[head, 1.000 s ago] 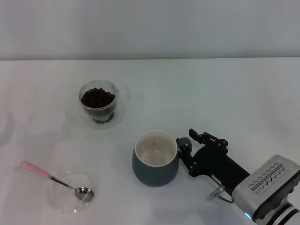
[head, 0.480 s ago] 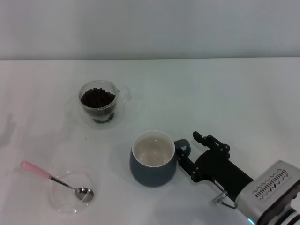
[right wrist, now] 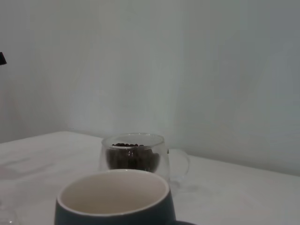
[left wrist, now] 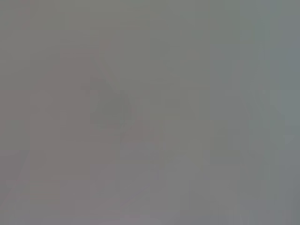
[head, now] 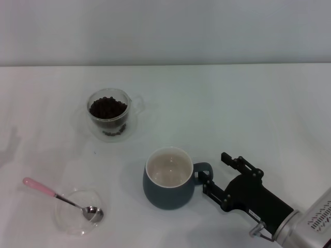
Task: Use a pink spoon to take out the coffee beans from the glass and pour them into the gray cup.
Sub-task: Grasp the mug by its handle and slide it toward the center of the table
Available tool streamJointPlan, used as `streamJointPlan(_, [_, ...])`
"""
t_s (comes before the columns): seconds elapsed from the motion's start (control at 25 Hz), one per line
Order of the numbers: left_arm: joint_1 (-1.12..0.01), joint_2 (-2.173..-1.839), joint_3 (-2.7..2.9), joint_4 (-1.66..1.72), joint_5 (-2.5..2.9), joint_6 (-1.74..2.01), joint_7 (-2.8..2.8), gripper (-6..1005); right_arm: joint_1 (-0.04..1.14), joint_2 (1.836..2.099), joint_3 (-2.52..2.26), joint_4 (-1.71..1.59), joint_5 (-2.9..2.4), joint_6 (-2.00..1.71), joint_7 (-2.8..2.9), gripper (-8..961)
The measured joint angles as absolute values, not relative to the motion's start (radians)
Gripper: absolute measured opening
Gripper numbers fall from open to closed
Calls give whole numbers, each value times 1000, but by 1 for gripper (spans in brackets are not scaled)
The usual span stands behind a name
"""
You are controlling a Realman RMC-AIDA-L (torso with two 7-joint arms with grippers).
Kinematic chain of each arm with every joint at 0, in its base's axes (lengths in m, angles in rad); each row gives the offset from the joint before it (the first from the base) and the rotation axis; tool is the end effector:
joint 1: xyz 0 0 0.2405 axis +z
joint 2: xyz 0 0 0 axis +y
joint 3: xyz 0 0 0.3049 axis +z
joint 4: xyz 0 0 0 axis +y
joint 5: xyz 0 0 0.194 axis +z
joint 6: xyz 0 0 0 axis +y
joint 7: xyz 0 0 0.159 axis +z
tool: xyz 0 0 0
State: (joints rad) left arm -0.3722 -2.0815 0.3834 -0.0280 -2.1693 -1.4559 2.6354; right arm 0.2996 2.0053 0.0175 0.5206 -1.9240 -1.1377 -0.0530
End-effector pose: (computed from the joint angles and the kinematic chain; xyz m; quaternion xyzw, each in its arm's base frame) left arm -0.3797 0.3115 0.0111 -0.5957 -0.2930 -0.4285 0.6129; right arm 0.3293 0.2466 -0.1274 -0.8399 0.2232 0.2663 0.4170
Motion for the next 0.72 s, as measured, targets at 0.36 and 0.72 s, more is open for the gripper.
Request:
streamJointPlan(0.36, [-371, -2083, 384, -42, -2167, -1456, 2635, 876, 277, 2003, -6, 485, -1934, -1192, 23, 756])
streamJointPlan(0.72, [-379, -2083, 387, -43, -2163, -1456, 2635, 877, 275, 2002, -123, 339, -1944, -1309, 267, 831])
